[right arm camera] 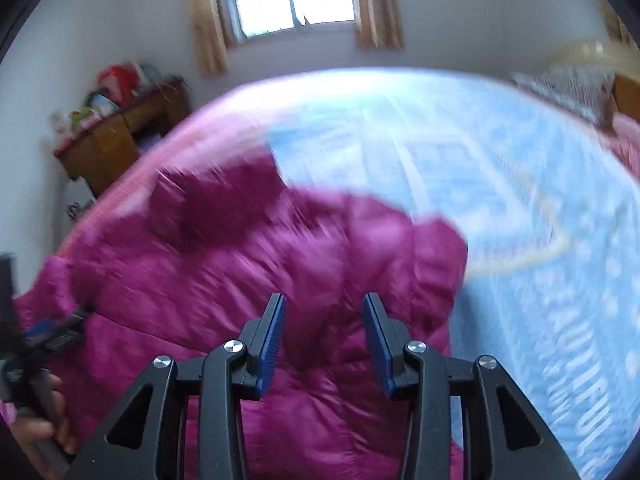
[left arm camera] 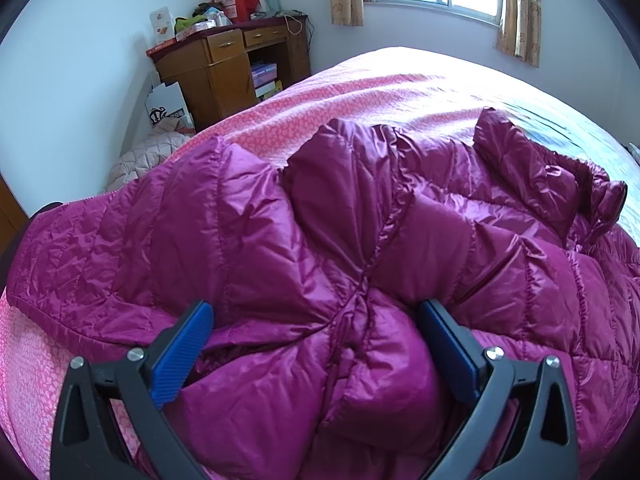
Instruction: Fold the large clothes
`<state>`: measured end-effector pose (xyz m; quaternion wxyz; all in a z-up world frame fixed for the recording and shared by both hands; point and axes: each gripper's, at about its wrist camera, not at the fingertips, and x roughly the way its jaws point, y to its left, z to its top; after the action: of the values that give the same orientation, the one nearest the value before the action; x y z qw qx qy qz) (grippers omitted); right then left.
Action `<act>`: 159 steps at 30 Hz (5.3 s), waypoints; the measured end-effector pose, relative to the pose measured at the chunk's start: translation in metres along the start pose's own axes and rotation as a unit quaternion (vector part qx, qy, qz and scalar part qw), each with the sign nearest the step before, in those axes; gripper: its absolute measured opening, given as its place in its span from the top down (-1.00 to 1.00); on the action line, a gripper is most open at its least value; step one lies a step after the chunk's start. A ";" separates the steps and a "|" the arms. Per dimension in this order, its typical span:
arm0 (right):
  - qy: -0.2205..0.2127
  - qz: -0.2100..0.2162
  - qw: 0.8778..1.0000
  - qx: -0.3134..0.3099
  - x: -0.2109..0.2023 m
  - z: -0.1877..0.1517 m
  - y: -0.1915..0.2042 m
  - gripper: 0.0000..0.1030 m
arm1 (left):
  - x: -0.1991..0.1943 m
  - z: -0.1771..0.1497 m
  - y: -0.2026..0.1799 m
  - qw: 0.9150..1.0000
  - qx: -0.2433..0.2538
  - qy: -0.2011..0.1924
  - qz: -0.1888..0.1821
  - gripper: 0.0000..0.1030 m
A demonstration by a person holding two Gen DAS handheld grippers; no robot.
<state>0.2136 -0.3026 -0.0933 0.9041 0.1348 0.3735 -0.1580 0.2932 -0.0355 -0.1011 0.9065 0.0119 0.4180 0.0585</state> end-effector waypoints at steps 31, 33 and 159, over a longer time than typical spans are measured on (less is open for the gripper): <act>-0.009 0.025 1.000 0.009 0.007 -0.012 -0.007 0.01 | 0.011 -0.018 0.323 0.912 -0.395 0.027 0.107 -0.66; -0.009 0.023 1.000 0.008 0.008 -0.011 -0.006 0.01 | 0.015 -0.014 0.315 0.919 -0.384 0.025 0.091 -0.46; 0.007 0.127 0.988 -0.085 -0.012 -0.053 0.075 0.15 | 0.025 -0.014 0.093 0.998 -0.028 0.014 -0.051 -1.00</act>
<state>0.2010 -0.2123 -0.1111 0.9223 0.1045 0.3719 -0.0085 0.2899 0.0597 -0.1228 0.9025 -0.0357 0.4285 0.0244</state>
